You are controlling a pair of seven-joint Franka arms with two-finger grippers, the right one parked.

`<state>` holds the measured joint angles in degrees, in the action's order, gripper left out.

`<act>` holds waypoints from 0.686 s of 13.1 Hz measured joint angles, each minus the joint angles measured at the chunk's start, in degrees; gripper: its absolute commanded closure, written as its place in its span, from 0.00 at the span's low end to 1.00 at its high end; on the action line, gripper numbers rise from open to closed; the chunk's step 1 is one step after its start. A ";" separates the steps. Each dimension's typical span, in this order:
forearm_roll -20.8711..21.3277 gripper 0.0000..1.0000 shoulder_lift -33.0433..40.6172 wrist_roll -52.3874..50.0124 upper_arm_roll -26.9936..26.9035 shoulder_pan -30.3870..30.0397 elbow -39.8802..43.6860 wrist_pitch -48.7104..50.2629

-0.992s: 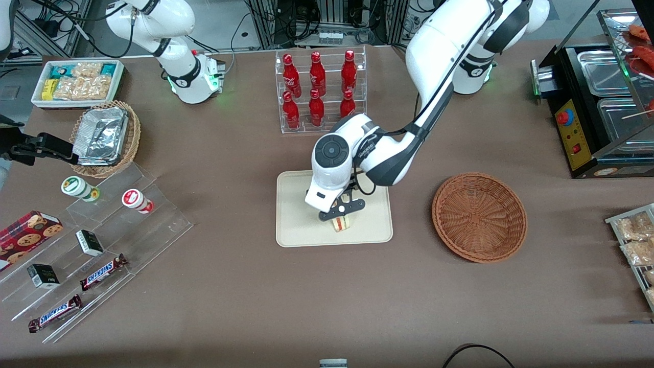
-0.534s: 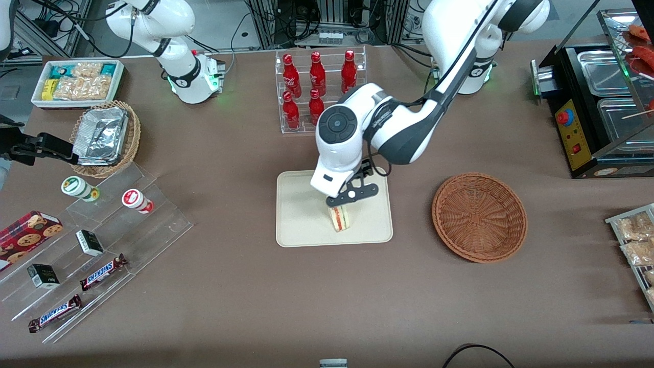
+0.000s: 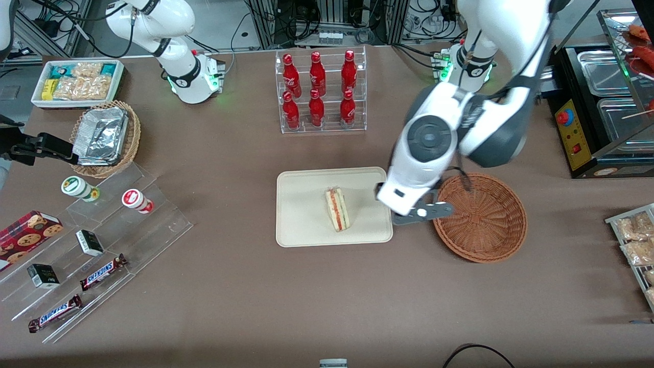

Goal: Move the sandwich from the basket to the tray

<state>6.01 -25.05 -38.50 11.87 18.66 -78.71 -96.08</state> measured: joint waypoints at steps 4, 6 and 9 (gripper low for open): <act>-0.08 0.00 4.57 13.10 -0.03 -8.96 -3.90 2.13; -2.21 0.00 6.34 18.52 -0.04 -13.44 -4.13 4.13; -4.77 0.00 10.48 25.97 -0.03 -19.44 -4.76 7.65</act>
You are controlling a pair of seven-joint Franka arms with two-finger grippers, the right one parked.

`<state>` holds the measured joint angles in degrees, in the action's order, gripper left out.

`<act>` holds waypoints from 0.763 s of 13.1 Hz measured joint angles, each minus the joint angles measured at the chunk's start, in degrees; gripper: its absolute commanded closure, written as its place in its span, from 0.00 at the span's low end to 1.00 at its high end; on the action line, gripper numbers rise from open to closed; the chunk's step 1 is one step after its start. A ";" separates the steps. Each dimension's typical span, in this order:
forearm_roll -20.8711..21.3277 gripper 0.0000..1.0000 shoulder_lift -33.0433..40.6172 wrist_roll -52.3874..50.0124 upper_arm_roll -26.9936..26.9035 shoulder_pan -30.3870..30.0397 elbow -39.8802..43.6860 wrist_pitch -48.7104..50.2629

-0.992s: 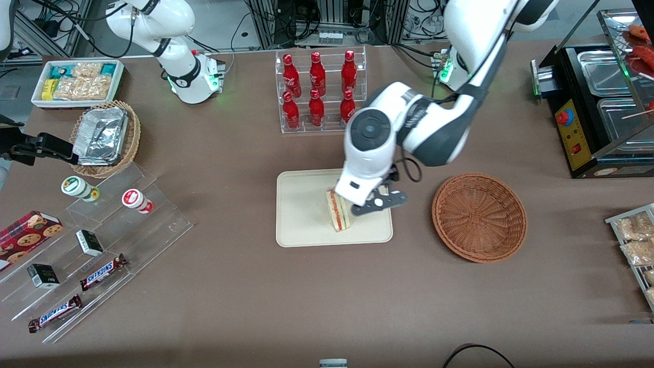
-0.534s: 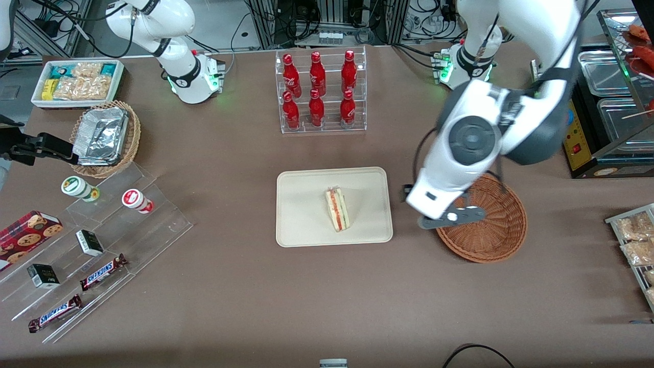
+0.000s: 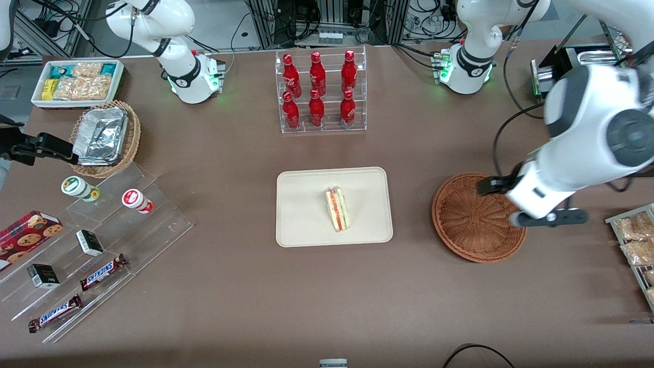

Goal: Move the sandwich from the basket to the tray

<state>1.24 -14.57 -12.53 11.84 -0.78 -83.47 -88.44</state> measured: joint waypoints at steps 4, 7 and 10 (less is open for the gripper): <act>-1.08 0.00 6.86 4.84 0.04 -3.06 -4.82 1.25; -1.08 0.00 12.25 6.00 -0.25 -3.02 -8.79 2.84; -1.09 0.00 15.31 8.97 -2.35 -3.02 -9.46 5.40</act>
